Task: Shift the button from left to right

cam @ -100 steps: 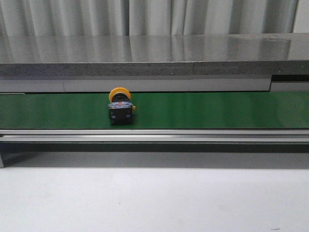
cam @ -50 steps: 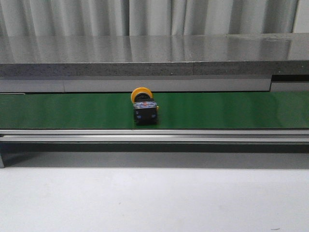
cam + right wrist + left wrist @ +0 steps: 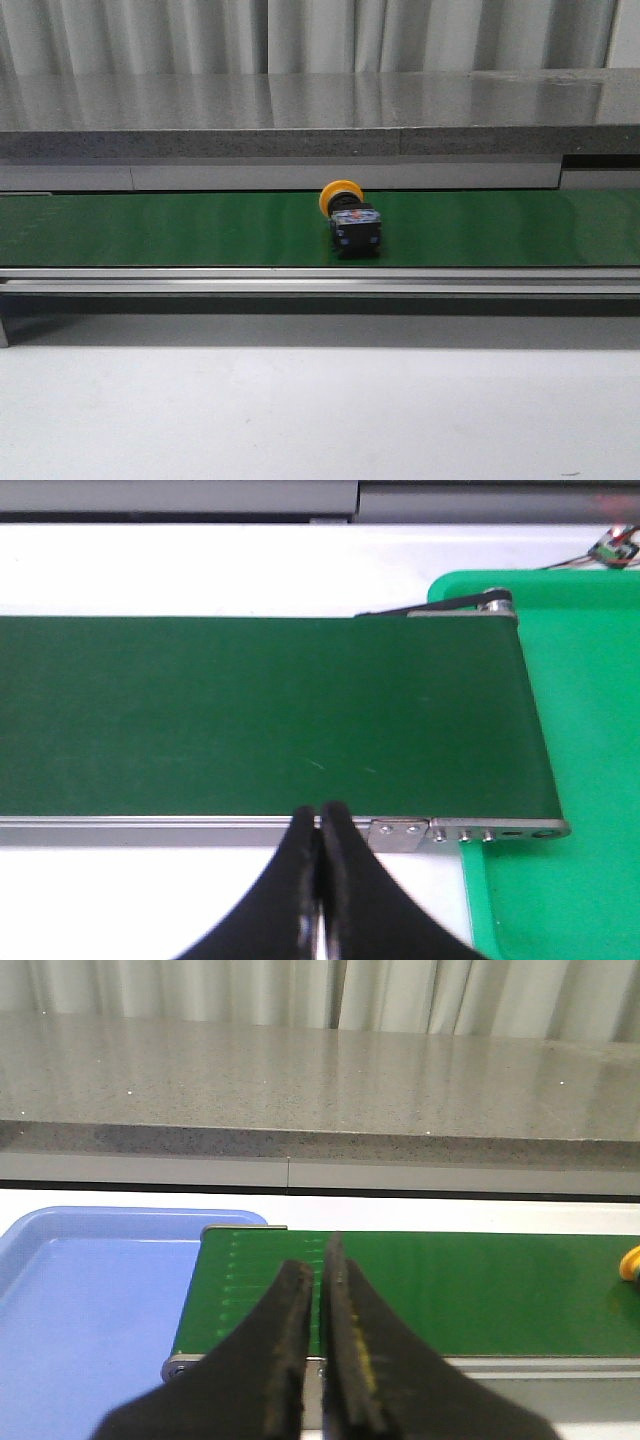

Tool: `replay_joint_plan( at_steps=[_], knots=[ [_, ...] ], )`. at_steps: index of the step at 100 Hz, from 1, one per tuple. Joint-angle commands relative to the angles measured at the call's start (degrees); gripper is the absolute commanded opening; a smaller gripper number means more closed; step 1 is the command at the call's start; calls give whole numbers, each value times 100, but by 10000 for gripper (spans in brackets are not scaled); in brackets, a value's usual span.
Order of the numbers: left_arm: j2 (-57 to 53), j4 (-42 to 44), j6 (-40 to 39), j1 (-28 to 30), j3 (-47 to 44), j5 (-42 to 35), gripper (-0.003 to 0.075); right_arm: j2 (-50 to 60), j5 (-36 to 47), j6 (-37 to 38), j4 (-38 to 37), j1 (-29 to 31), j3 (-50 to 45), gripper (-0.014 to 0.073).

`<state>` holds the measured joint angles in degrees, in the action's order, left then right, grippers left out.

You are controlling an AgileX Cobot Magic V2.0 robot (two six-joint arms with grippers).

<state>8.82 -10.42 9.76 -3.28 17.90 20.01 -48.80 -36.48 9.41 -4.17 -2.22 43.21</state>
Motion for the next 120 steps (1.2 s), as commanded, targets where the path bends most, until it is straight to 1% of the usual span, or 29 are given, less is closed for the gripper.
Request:
replay_joint_plan(
  at_steps=[1, 23, 31, 35, 42, 54, 59, 64, 70, 91, 120],
  knots=[
    [75, -84, -21, -54, 150, -411, 5, -409, 174, -25, -18, 9, 413, -68],
    [75, -84, -21, -54, 150, -411, 5, -1025, 182, -25, -18, 9, 491, -64],
    [75, -84, -21, -54, 150, -411, 5, -1085, 176, -25, -18, 9, 491, -27],
    [75, -84, -21, -54, 150, -411, 5, -1111, 176, -25, -18, 9, 491, 19],
    [75, -84, -21, -54, 150, -411, 5, -1111, 176, -25, -16, 9, 491, 132],
    [75, -84, -21, -54, 150, -411, 5, -1111, 181, -25, -16, 9, 491, 390],
    [75, -84, -21, -54, 150, -411, 5, -1111, 200, -25, -16, 9, 491, 475],
    [75, -84, -21, -54, 150, -411, 5, -1111, 204, -25, -16, 9, 491, 534],
    [75, -84, -21, -54, 150, -411, 5, -1111, 226, -25, 15, 9, 491, 551],
    [75, -84, -21, -54, 150, -411, 5, -1151, 315, -31, 289, -20, 522, 548],
    [75, -84, -21, -54, 150, -411, 5, -1934, 182, -90, 289, -642, 1088, 548]
  ],
)
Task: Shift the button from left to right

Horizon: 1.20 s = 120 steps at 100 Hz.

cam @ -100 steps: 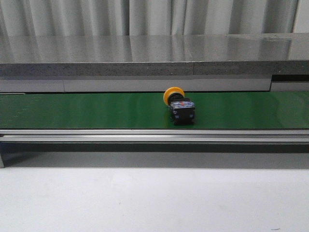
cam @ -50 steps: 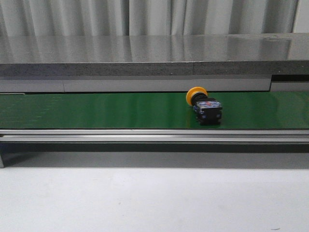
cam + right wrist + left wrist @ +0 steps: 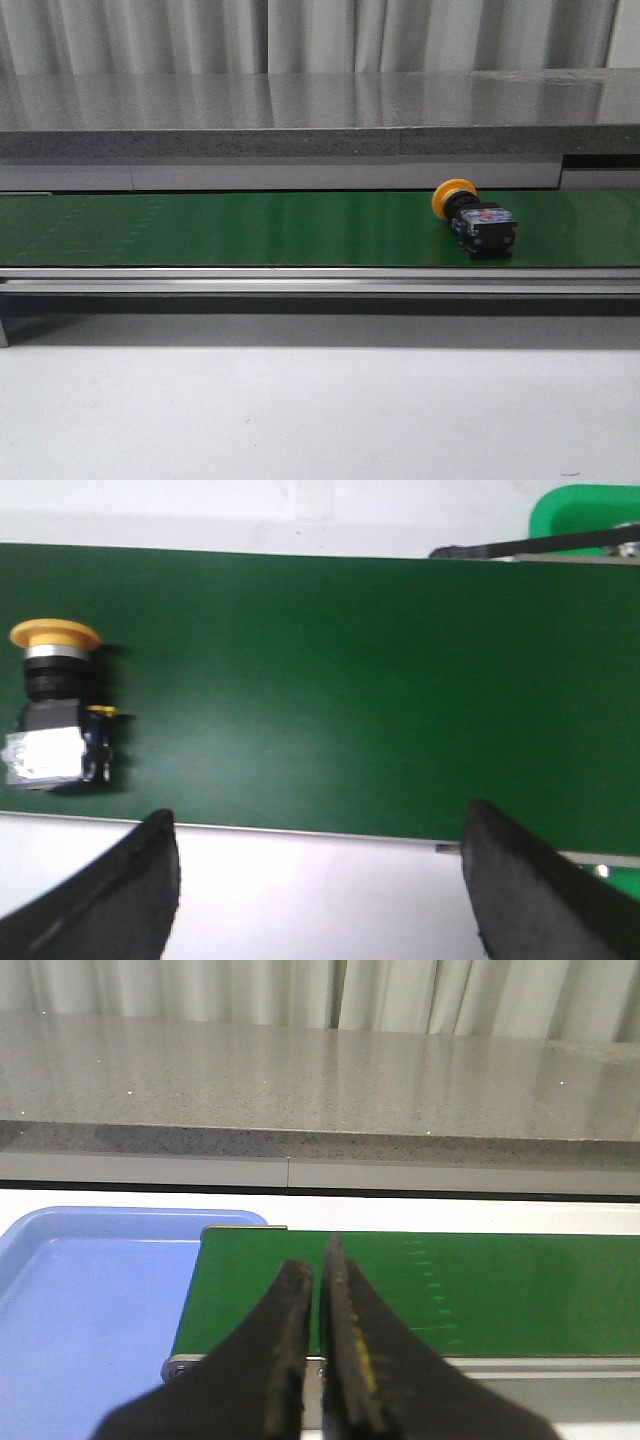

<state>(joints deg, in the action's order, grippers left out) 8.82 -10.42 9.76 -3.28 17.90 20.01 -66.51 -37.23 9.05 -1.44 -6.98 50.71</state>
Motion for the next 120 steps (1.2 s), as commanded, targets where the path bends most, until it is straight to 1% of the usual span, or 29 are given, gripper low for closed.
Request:
replay_joint_plan(
  at_steps=[1, 21, 39, 54, 74, 94, 101, 114, 120],
  knots=[
    [75, -84, -21, -54, 150, -411, 5, -189, 257, -54, 16, -183, 365, 548],
    [75, -84, -21, -54, 150, -411, 5, -914, 407, -54, 16, -597, 584, 548],
    [75, -84, -21, -54, 150, -411, 5, -1337, 654, -54, 22, -775, 597, 548],
    [75, -84, -21, -54, 150, -411, 5, -1472, 750, -54, 22, -776, 597, 548],
    [75, -84, -21, -54, 150, -411, 5, -1637, 1108, -56, -96, -776, 597, 548],
    [75, -84, -21, -54, 150, -411, 5, -2006, 1088, -56, -222, -770, 597, 544],
    [75, -84, -21, -54, 150, -411, 5, -2077, 1073, -56, -222, -770, 597, 502],
    [75, -84, -21, -54, 150, -411, 5, -2131, 994, -56, -222, -770, 597, 344],
    [75, -84, -21, -54, 150, -411, 5, -2135, 926, -56, -222, -770, 597, 290]
  ],
)
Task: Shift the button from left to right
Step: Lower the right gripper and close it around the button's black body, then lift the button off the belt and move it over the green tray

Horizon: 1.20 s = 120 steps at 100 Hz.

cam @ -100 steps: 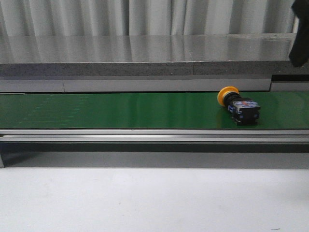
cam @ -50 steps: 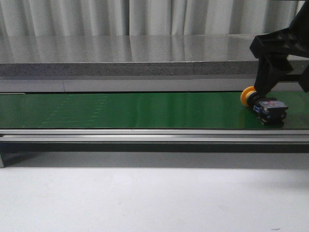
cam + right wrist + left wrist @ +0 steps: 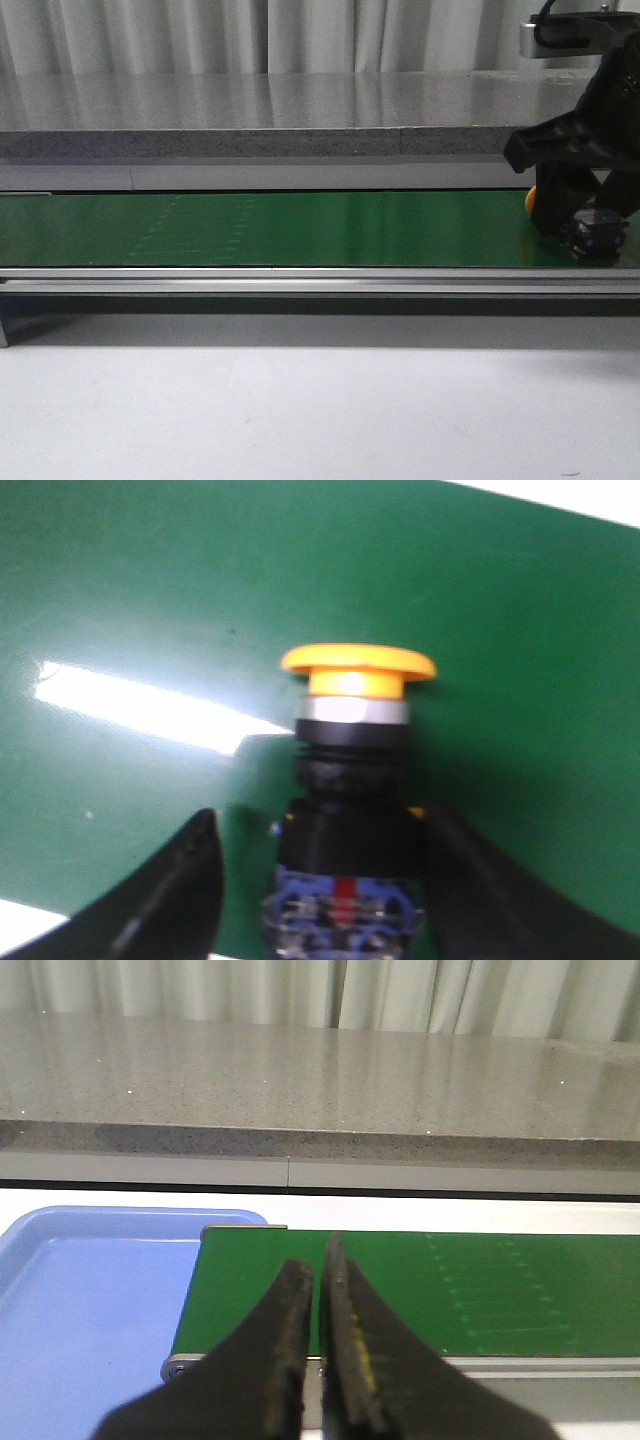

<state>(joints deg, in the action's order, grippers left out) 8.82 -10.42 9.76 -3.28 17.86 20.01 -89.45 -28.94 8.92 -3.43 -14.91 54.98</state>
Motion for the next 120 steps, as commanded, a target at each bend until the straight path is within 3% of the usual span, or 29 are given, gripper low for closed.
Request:
replay_joint_plan(
  at_steps=[1, 24, 40, 63, 97, 120],
  knots=[
    [75, -84, -21, -54, 154, -411, 5, 160, 89, -43, -23, 22, 170, 279],
    [75, -84, -21, -54, 154, -411, 5, 194, -52, -43, -23, 22, 175, 180],
    [75, -84, -21, -54, 154, -411, 5, 415, -247, -43, -55, 22, 296, 171],
    [75, -84, -21, -54, 154, -411, 5, 823, -1075, -43, -919, 185, 998, 171],
    [75, -84, -21, -54, 154, -411, 5, 938, -1381, -43, -1530, 1635, 1433, 171],
    [75, -84, -21, -54, 154, -411, 5, 926, -917, -43, -1534, 2909, 1427, 171]
  ],
)
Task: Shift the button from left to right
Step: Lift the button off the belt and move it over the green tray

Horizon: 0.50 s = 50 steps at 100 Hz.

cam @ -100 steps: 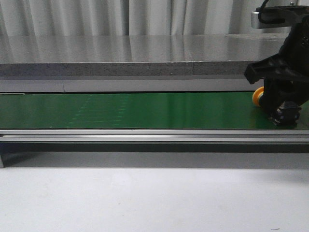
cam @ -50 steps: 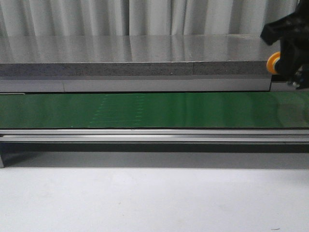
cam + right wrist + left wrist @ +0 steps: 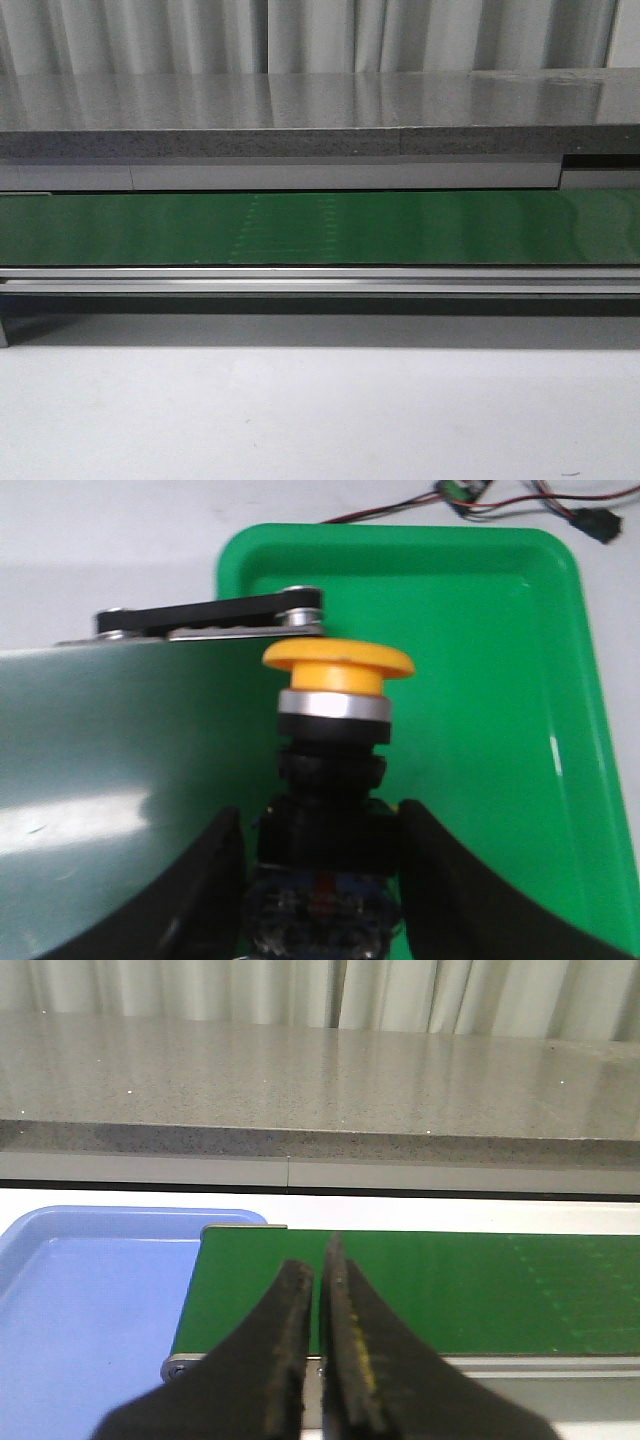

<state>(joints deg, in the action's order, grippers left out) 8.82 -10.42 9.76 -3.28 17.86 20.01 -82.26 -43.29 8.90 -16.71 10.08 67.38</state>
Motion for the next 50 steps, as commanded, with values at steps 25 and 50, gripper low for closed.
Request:
replay_joint_plan(
  at_steps=[25, 50],
  knots=[
    [75, -84, -21, -54, 154, -411, 5, -155, 1002, -40, -206, 1127, 187, 171],
    [75, -84, -21, -54, 154, -411, 5, -964, 1093, -40, -196, 1151, 187, 171]
  ],
)
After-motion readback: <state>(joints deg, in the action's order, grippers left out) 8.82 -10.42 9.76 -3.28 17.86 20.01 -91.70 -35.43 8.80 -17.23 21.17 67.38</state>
